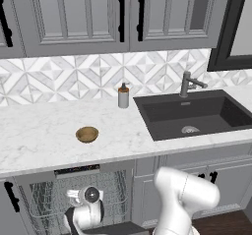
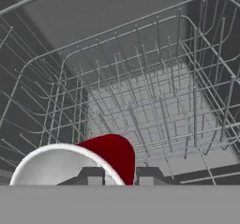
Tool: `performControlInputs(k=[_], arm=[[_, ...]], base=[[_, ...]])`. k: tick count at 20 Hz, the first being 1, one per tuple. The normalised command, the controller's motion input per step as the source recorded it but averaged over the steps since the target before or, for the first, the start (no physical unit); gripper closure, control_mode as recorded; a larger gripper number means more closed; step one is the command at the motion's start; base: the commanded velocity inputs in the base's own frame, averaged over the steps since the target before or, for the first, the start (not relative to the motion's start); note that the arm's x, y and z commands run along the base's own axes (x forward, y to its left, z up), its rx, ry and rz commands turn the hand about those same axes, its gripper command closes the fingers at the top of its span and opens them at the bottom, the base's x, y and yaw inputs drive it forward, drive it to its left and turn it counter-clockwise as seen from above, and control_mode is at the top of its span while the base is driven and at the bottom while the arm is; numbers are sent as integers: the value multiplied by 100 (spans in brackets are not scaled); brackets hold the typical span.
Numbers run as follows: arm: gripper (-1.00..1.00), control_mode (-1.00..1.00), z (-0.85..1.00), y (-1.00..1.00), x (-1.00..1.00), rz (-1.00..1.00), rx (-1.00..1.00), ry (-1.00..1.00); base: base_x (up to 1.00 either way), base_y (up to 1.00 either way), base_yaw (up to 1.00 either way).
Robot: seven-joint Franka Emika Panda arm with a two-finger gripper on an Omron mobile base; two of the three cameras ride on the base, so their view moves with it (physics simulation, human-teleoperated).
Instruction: Pick up the cup and bowl from the counter, place them in the dishwasher, and close the dishwasher door.
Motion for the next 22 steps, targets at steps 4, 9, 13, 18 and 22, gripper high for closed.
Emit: performControlInputs(k=[4,9,13,18,22], arm=[[-100,-100,2,0,-2,0,0,-5],[-100,-100,41,0,-22,-2,0,-1],[-100,-100,92,0,-32,-3,0,3],[-100,-100,100,0,-32,-1,-7,17],[-100,-100,86,-6,-11,0,-16,18]], base=[[0,0,0],[0,0,0],[0,0,0],[0,0,0],[0,0,0]])
